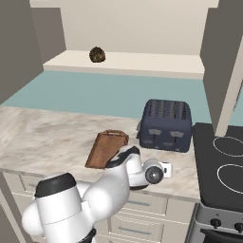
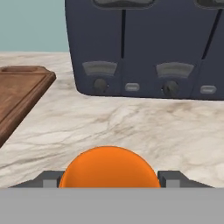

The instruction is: Pick the bread, place it on the cutting board, pick the jam, place it on the counter, and close the cabinet.

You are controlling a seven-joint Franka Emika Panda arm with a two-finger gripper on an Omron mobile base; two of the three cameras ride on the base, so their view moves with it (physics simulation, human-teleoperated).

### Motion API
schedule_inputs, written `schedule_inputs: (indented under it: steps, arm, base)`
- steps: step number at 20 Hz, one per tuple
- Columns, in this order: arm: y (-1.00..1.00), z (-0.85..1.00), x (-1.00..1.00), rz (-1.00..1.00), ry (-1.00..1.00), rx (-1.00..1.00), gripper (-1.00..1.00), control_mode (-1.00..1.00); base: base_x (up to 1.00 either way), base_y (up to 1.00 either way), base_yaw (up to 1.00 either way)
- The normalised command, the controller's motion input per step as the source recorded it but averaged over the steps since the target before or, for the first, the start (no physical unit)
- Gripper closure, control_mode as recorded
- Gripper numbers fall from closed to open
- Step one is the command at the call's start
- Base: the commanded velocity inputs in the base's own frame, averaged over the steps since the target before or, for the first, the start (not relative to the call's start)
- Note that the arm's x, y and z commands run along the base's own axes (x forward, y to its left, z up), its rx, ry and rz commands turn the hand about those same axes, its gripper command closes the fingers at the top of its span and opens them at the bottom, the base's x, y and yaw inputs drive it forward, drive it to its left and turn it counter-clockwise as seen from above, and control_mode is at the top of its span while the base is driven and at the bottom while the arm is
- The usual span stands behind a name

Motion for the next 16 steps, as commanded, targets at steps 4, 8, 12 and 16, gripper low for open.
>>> schedule_inputs:
  steps: [4,8,12,16]
  arm:
    - [0.0,-0.13,0.18,0.0,0.0,0.0,1.0,-1.0]
    - [0.0,-0.16,0.17,0.0,0.0,0.0,1.0,-1.0]
    - [0.0,-0.19,0.15,0.0,0.0,0.0,1.0,-1.0]
    - [0.0,-0.23,0.05,0.0,0.0,0.0,1.0,-1.0]
  base:
    - [0.0,0.0,0.0]
    - [0.0,0.0,0.0]
    - [0.0,0.0,0.0]
    - [0.0,0.0,0.0]
